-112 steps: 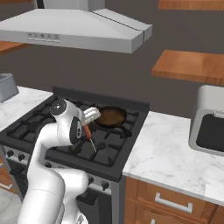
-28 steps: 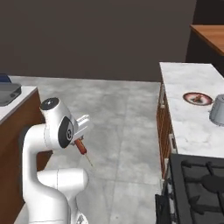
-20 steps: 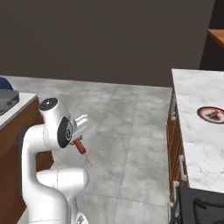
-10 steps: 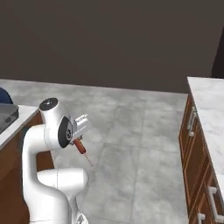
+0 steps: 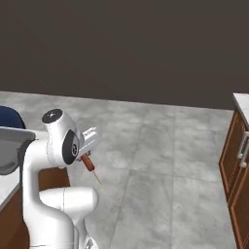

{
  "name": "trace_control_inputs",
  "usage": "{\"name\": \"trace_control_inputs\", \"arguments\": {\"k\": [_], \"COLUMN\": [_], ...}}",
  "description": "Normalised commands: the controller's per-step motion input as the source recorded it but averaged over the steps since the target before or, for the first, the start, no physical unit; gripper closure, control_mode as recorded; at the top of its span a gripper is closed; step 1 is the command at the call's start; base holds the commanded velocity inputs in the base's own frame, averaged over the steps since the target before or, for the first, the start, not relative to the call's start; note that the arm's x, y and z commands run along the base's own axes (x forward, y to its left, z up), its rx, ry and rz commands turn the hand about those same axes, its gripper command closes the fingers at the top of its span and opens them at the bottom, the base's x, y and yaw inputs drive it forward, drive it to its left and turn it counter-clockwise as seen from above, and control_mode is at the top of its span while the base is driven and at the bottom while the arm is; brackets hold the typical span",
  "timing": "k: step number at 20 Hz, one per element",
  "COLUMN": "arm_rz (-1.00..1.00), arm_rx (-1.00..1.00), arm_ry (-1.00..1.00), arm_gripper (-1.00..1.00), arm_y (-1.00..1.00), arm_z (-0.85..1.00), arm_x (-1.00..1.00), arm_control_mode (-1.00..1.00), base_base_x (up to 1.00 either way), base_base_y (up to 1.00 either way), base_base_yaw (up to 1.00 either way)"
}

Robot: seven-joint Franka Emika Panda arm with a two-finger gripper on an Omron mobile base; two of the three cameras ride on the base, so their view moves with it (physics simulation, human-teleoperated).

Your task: Place the cold items (banana and pear) from the fridge in one tupperware on the dining counter. Place the warm items (hot dog and kebab skewer) in the stove area in another tupperware.

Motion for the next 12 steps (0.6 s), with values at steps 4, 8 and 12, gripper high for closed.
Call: {"name": "trace_control_inputs", "arguments": {"k": [4, 8, 12], "arm_rz": [0.0, 0.0, 0.0], "arm_rx": [0.0, 0.0, 0.0], "arm_ry": [0.0, 0.0, 0.0], "arm_gripper": [1.0, 1.0, 1.0], "arm_y": [0.0, 0.0, 0.0], "arm_z": [0.0, 0.0, 0.0], "arm_x": [0.0, 0.0, 0.0], "arm_control_mode": [1.0, 1.0, 1.0], "base_base_x": [0.64, 0.39, 0.35], "base_base_y": [0.35, 0.42, 0.44], "base_base_yaw": [0.0, 0.03, 0.06]}}
